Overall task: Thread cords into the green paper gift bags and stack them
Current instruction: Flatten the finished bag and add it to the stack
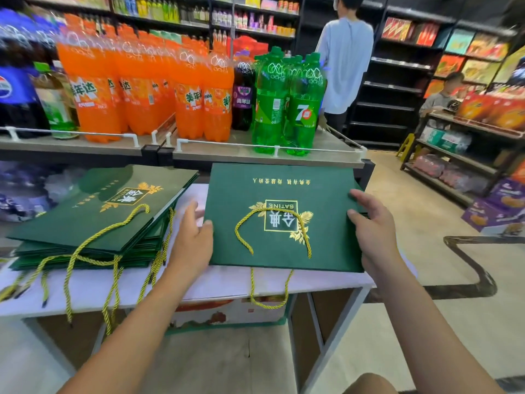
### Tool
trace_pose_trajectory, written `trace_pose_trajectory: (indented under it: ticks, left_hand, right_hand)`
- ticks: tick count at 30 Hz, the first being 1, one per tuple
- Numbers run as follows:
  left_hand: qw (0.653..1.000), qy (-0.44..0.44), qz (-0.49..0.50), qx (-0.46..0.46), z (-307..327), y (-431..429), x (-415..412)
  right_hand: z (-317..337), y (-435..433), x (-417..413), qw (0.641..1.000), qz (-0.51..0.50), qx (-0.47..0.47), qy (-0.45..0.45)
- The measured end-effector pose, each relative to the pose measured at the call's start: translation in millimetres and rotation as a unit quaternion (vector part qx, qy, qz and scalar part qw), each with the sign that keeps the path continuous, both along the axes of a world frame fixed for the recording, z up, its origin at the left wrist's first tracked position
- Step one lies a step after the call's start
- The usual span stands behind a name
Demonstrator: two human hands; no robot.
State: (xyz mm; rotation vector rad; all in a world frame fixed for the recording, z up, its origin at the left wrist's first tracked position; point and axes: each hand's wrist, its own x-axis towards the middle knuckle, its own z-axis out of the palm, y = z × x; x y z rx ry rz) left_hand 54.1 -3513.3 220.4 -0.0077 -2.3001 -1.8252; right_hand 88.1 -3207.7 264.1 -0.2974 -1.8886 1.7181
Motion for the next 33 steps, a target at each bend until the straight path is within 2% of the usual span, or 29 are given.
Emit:
trace_pose_trajectory:
  ticks: [2,4,8,14,19,26,30,33]
  left_hand:
    - [0.996,-0.042,-0.044,0.057,11.7,8.0,-8.6]
    - [0.994,-0.040,-0.047,0.090,23.0,19.1,-21.1]
    - [0.985,-0.026,-0.044,0.167,48.2,47.6,-62.9]
    - [0.989,-0.015,-0.030,0.146,84.0,101.3,-119.6]
    - [0.998,-0.039,-0.035,0.042,78.0,128.7,-150.8]
    - [0.990,-0.089,-0.070,-0.088,37.5,144.7,-167.3]
    - [0.988,-0.122,-0.069,-0.060,8.6,152.5,-167.5]
    - [0.991,-0.121,-0.055,-0.011,3.4,160.9,-160.1]
  right_hand:
    - [16.0,11.8,-12.0,1.000,-0.018,-0.009,0.019]
    - [34.6,24.2,-26.6,0.999,-0.034,0.006,0.020]
    - [64.6,44.5,-56.0,1.000,0.014,0.000,-0.010]
    - [80.4,84.2,-91.1,0.995,-0.010,0.100,-0.019]
    - [63.5,114.1,-117.9,0.975,-0.046,0.206,-0.072]
    - [19.3,135.5,-137.4,0.953,-0.036,0.262,-0.145]
    - [-11.3,139.0,-143.8,0.942,-0.030,0.283,-0.178]
    - [-26.4,138.2,-147.2,0.957,-0.052,0.230,-0.168]
